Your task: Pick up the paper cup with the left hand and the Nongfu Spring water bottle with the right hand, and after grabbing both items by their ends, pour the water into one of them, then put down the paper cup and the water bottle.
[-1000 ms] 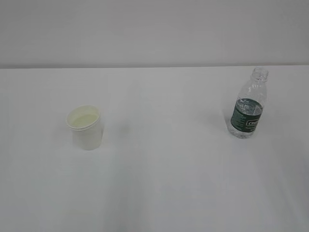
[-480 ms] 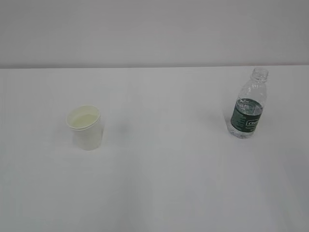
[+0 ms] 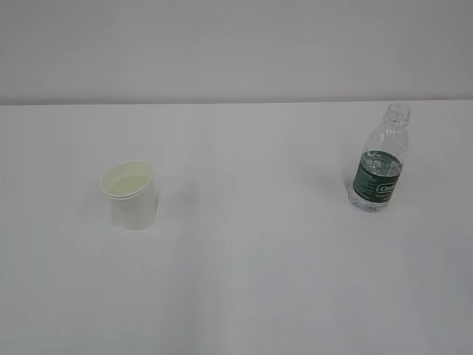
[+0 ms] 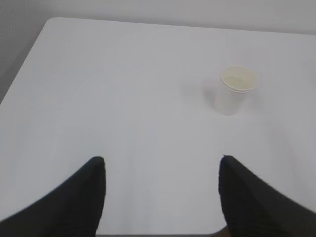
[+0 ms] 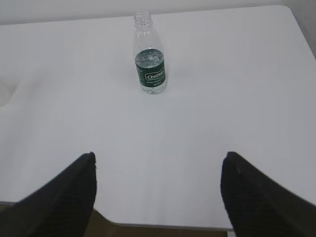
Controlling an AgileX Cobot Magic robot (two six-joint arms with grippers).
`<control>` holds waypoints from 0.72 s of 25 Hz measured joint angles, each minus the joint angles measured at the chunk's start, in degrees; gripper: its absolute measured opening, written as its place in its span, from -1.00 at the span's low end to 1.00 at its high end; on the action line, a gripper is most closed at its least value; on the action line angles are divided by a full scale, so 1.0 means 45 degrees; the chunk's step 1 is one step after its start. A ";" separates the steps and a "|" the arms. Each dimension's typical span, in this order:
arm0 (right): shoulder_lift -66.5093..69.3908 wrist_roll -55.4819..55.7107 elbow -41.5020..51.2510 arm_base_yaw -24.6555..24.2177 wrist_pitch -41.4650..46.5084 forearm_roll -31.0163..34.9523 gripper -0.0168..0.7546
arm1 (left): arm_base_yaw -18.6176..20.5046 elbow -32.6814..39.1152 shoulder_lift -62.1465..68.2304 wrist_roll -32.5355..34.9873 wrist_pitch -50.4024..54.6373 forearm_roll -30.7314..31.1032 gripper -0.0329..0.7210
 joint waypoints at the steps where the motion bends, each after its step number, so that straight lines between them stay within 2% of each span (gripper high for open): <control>1: -0.0101 0.0000 0.0000 0.0000 0.0096 -0.0056 0.57 | 0.0000 0.0000 0.0000 0.0000 0.0063 0.0000 0.44; 18: -0.0489 -0.0021 0.1652 0.0000 0.0312 -0.0878 0.57 | 0.0000 0.1124 0.0000 0.0000 0.0223 -0.0173 0.39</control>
